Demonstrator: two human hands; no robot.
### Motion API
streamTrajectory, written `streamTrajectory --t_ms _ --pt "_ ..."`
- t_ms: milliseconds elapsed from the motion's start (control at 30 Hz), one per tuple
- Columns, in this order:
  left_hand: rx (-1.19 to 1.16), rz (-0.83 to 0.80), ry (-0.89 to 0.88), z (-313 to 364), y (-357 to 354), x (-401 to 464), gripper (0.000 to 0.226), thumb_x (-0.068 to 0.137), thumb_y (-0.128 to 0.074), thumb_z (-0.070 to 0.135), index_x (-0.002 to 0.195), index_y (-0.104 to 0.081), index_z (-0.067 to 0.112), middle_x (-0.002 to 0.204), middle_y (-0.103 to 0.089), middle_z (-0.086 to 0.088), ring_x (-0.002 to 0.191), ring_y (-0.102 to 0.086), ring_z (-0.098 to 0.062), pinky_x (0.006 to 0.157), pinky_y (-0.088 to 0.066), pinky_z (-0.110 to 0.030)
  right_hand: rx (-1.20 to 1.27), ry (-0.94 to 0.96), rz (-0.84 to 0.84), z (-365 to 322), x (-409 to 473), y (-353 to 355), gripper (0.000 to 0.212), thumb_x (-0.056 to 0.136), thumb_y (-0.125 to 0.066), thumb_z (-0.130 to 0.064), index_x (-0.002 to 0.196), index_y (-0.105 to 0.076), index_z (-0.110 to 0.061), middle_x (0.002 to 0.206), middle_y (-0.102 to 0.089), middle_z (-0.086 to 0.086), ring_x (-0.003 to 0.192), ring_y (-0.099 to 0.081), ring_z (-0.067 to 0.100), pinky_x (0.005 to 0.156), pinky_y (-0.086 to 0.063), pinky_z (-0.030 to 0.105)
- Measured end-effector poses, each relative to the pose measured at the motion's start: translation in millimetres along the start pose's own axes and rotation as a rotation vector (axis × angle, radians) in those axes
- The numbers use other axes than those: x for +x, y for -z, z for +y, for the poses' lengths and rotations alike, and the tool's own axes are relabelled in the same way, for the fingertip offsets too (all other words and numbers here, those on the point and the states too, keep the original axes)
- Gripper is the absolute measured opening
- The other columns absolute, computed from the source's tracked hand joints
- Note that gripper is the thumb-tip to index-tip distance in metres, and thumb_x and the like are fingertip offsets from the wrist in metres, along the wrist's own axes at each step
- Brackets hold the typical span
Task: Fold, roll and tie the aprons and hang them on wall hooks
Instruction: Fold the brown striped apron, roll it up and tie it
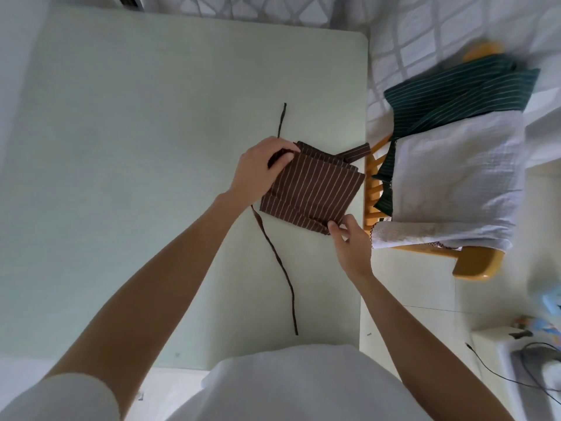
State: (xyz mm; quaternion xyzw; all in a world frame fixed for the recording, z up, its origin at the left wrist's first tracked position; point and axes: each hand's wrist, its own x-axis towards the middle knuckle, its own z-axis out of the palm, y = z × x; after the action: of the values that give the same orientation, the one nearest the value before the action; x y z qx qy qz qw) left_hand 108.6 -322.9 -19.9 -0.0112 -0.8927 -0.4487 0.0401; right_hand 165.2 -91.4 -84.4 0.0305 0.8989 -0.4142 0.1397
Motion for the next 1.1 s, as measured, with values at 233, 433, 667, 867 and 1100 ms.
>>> streamTrajectory --t_ms 233,433,667,867,1100 --pt "0.074 -0.131 0.105 -37 -40 63 0.019 0.096 -0.050 0.026 0.106 -0.066 0.026 0.109 -0.066 0.007 0.101 -0.059 -0.010 0.090 -0.046 -0.030 0.015 -0.252 0.096 -4 19 -3 0.020 0.094 -0.053 -0.032 0.091 -0.055 -0.012 0.081 -0.061 -0.004 0.074 -0.059 0.012 0.061 -0.046 0.024" --pt "0.333 -0.145 -0.066 -47 -58 70 0.038 0.090 -0.057 0.032 0.127 -0.054 0.022 0.126 -0.056 -0.001 0.120 -0.044 -0.023 0.102 -0.037 -0.037 -0.037 -0.275 0.175 -4 29 -7 0.018 0.091 -0.059 -0.024 0.090 -0.059 -0.007 0.082 -0.063 0.001 0.071 -0.057 0.011 0.054 -0.033 0.011" --pt "0.341 -0.415 -0.247 -54 -43 -19 0.063 0.080 -0.067 0.039 0.137 -0.044 0.023 0.142 -0.042 0.001 0.135 -0.032 -0.017 0.113 -0.023 -0.039 0.003 -0.114 0.165 -5 25 -5 0.035 0.087 -0.055 -0.001 0.120 -0.046 -0.011 0.121 -0.050 0.007 0.090 -0.059 0.017 0.077 -0.053 0.026" --pt "0.562 -0.487 -0.240 -68 -39 -35 0.091 0.076 -0.065 0.055 0.148 -0.022 0.020 0.156 -0.019 -0.001 0.144 -0.006 -0.015 0.117 0.004 -0.038 -0.610 0.666 0.043 4 40 10 0.030 0.084 -0.051 -0.019 0.110 -0.063 -0.012 0.134 -0.050 0.010 0.134 -0.032 0.027 0.113 -0.019 0.051" --pt "0.578 -0.593 -0.250 -81 -34 -9 0.102 0.069 -0.071 0.056 0.148 -0.021 0.016 0.151 -0.027 -0.003 0.141 -0.019 -0.017 0.117 0.001 -0.035 -0.861 0.790 -0.313 24 67 32 0.067 0.074 -0.066 -0.055 0.126 -0.053 -0.015 0.129 -0.053 0.011 0.131 -0.040 0.034 0.115 -0.012 0.050"
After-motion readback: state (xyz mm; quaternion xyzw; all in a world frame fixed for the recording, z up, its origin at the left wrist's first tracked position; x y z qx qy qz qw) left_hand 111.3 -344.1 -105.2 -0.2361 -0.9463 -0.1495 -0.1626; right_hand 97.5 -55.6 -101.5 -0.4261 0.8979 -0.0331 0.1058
